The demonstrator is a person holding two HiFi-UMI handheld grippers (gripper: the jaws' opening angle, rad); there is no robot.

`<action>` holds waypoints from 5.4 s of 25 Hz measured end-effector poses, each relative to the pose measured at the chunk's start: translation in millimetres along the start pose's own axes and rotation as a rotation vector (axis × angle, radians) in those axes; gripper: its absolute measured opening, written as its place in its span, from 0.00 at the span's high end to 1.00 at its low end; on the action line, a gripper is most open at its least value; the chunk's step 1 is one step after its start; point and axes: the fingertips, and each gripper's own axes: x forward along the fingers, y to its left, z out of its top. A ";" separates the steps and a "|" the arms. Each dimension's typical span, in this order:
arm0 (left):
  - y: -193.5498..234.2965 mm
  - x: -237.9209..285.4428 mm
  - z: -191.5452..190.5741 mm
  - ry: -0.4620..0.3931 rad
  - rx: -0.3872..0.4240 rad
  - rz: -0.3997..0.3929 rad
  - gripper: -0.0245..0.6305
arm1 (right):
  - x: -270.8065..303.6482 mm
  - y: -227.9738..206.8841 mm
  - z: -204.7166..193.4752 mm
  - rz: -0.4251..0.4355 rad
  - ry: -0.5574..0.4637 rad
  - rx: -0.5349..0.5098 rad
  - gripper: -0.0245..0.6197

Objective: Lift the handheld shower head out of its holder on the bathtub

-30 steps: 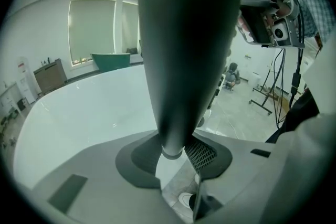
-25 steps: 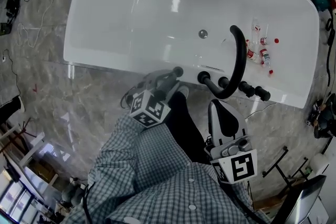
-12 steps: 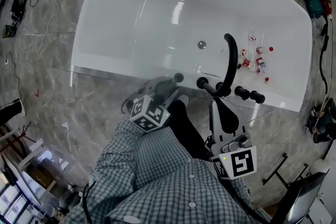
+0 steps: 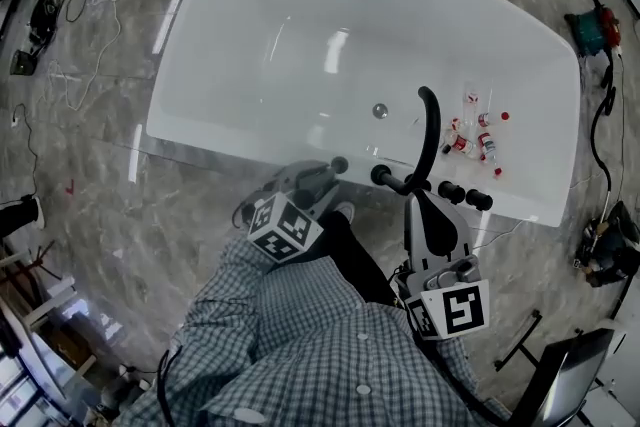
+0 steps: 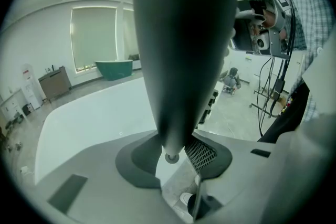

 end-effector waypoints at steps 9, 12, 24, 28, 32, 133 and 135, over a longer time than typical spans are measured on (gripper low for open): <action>-0.5 -36.9 22.1 -0.026 0.004 0.002 0.75 | -0.8 12.1 19.5 0.003 -0.029 -0.022 0.94; -3.4 -49.4 27.3 -0.028 0.010 -0.012 0.75 | -2.2 18.5 25.0 0.005 -0.036 -0.030 0.94; -5.7 -86.2 60.2 -0.083 -0.052 -0.038 0.75 | -16.8 18.9 43.3 -0.032 -0.053 -0.063 0.94; -1.3 -101.5 75.1 -0.108 -0.042 -0.029 0.75 | -18.3 12.9 55.5 -0.058 -0.078 -0.061 0.94; 5.7 -117.4 88.7 -0.142 -0.023 -0.012 0.75 | -16.0 12.0 59.9 -0.064 -0.092 -0.081 0.94; 47.7 -307.4 266.6 -0.792 -0.051 0.183 0.75 | -41.7 13.5 157.8 -0.061 -0.280 -0.210 0.94; 48.0 -306.6 266.1 -0.791 -0.050 0.181 0.75 | -40.4 13.1 156.2 -0.060 -0.277 -0.209 0.94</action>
